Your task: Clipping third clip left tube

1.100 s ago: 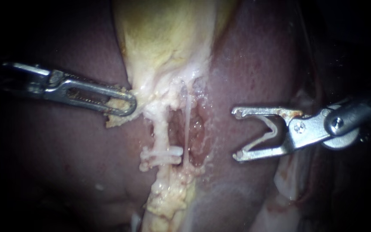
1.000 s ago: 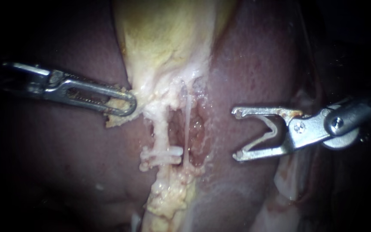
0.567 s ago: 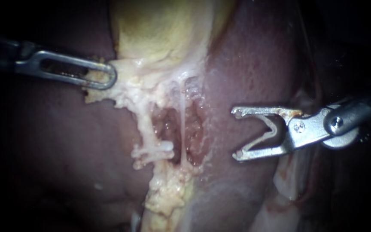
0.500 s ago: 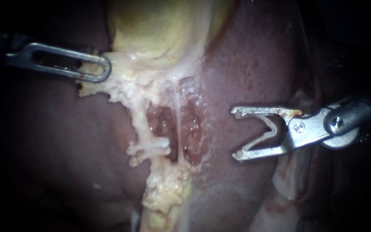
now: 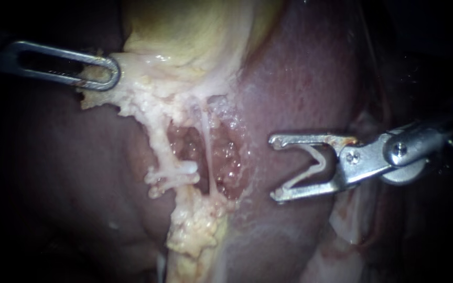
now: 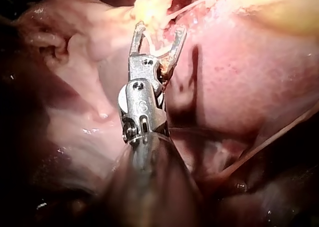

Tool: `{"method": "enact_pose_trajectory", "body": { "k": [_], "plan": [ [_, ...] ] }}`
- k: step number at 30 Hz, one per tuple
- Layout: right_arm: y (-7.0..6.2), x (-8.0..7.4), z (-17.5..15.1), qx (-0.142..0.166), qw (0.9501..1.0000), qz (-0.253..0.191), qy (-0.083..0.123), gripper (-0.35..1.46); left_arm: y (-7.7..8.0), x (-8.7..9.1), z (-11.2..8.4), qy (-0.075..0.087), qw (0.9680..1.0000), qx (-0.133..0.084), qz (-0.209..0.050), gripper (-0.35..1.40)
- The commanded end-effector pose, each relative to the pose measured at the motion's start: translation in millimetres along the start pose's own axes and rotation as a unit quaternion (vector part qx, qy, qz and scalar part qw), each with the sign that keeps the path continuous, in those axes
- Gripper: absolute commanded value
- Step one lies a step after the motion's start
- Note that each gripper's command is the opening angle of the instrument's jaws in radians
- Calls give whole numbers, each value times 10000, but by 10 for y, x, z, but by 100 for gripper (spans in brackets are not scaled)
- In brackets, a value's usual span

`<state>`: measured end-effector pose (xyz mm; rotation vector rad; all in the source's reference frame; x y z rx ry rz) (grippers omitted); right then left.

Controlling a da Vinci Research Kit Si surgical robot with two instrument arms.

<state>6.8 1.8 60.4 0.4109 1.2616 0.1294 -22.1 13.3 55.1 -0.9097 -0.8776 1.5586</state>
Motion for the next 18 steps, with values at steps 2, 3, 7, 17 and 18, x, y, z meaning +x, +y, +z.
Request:
{"method": "enact_pose_trajectory", "body": {
  "k": [2,3,7,17,18],
  "plan": [
    [2,1,9,-7,9997,191,132,50,0,-1,1,1,10000,7,4,-35],
    [2,2,15,9,9992,339,188,50,-1,-1,1,2,10000,9,5,-35],
    [5,3,38,74,9968,706,353,50,-1,-3,3,19,10000,24,9,-35],
    [19,-15,103,291,9909,1174,586,49,-2,-3,4,10,10000,17,12,-35],
    [22,-18,107,302,9906,1189,601,49,-2,-3,4,10,10000,18,12,-35]
  ]
}}
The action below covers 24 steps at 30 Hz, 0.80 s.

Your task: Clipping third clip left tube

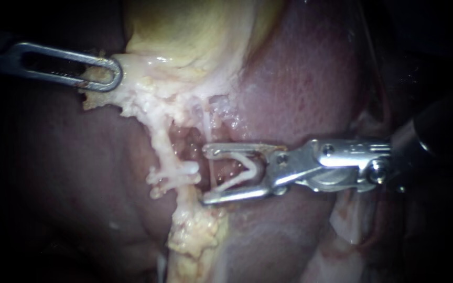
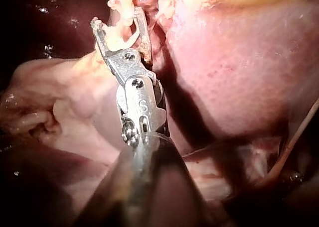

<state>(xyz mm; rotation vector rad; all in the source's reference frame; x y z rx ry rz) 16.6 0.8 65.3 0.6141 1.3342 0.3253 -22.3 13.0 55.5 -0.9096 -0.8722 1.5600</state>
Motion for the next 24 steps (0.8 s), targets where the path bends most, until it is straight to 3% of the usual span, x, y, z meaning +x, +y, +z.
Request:
{"method": "enact_pose_trajectory", "body": {
  "k": [1,11,24],
  "plan": [
    [5,-5,4,13,10000,30,9,49,0,0,0,-12,10000,-10,3,-35],
    [41,-41,11,-24,10000,11,0,49,-1,-2,1,-19,10000,-15,5,-35],
    [52,-43,17,203,9995,-42,256,50,-1,-3,2,-25,10000,-20,7,-35]
  ]
}}
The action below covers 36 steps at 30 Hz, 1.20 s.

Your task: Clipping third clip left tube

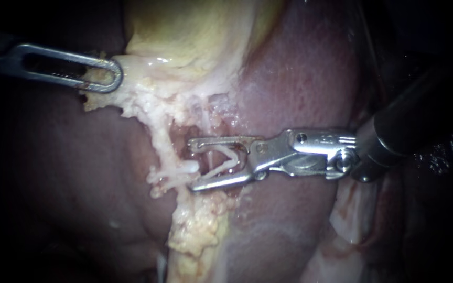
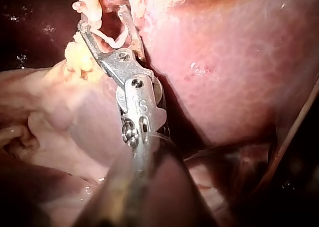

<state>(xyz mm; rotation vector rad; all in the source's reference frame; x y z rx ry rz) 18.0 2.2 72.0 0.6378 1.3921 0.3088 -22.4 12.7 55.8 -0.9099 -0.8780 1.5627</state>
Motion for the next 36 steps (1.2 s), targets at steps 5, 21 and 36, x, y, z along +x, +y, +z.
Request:
{"method": "enact_pose_trajectory", "body": {
  "k": [5,21,36],
  "plan": [
    [1,4,10,154,9997,21,197,50,0,-1,1,-11,10000,-8,3,-35],
    [3,22,54,248,9986,123,453,49,-1,-2,4,-14,10000,-9,6,-35],
    [-24,72,56,427,9962,418,633,45,-1,-3,4,-26,10000,-19,7,-35]
  ]
}}
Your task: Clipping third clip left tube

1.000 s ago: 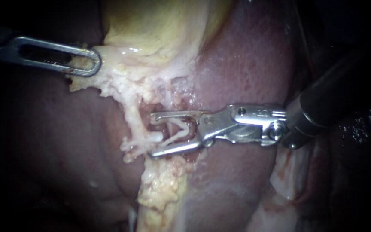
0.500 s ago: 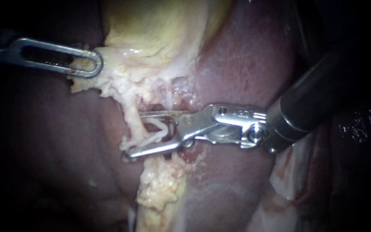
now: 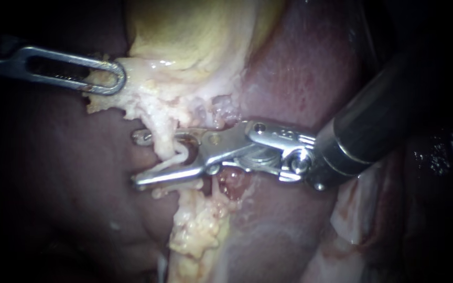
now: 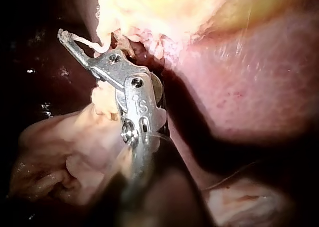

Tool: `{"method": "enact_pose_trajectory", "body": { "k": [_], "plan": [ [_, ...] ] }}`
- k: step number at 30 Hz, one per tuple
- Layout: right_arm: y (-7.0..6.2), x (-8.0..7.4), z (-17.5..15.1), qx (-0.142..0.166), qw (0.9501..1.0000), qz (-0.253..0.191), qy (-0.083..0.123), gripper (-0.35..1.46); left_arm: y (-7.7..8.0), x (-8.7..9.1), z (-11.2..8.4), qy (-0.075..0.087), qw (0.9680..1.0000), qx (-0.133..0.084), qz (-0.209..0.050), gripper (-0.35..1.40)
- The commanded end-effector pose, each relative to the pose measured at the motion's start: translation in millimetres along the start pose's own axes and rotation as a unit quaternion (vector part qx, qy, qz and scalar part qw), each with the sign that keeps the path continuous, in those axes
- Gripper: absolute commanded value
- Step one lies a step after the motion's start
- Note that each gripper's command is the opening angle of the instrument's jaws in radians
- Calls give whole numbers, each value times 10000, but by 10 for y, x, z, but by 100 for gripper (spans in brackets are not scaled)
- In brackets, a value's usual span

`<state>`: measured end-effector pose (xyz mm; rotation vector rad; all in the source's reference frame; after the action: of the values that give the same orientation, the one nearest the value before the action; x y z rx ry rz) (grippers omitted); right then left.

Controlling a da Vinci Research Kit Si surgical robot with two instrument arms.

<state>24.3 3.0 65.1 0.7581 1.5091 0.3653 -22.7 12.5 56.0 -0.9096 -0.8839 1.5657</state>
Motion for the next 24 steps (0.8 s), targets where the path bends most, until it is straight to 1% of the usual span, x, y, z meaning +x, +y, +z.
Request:
{"method": "enact_pose_trajectory", "body": {
  "k": [1,5,8,13,18,22,24],
  "plan": [
    [-4,3,0,35,10000,2,-5,45,0,0,0,-2,10000,-3,0,-35],
    [-18,16,2,82,9999,87,6,44,0,0,0,-2,10000,-2,1,-35],
    [-24,24,2,116,9997,192,12,42,0,-1,0,-2,10000,-2,2,-35],
    [-27,31,-1,73,9992,388,24,35,-1,-1,0,-1,10000,-1,4,-35],
    [-27,29,-2,69,9982,592,22,20,-2,-1,0,-1,10000,-2,5,-35],
    [-28,29,-5,77,9977,680,19,1,-2,-1,0,-1,10000,-1,5,-35],
    [-28,29,-7,78,9968,798,18,-11,-2,-1,0,-1,10000,-1,5,-35]
  ]
}}
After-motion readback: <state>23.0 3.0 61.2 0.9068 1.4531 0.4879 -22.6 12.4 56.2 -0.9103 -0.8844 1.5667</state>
